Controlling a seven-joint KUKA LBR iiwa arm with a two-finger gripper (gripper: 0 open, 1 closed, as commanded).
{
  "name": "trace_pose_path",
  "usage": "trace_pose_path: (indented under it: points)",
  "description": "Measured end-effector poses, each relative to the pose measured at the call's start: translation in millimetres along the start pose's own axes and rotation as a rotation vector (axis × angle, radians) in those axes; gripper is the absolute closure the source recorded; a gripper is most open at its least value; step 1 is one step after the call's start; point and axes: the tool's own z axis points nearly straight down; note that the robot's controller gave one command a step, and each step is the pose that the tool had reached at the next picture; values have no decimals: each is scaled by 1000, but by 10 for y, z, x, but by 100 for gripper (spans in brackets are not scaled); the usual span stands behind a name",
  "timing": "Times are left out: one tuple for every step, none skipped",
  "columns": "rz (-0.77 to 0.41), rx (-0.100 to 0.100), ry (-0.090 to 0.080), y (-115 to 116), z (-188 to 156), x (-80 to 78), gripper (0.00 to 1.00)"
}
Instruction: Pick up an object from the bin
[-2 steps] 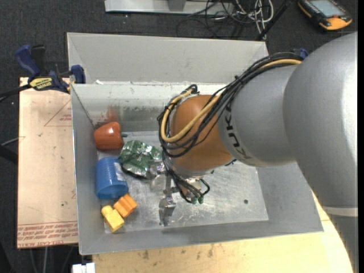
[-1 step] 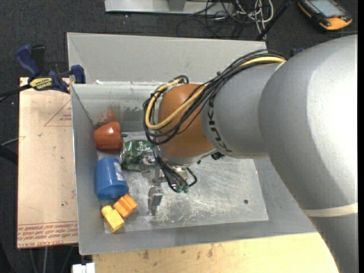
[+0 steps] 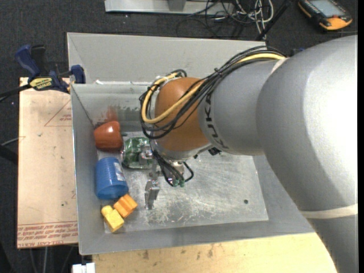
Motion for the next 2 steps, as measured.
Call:
trace_pose_path:
  points:
    - [-67, -3, -3, 227, -108, 203, 0]
    - [52, -1, -5, 450, 91, 262, 0]
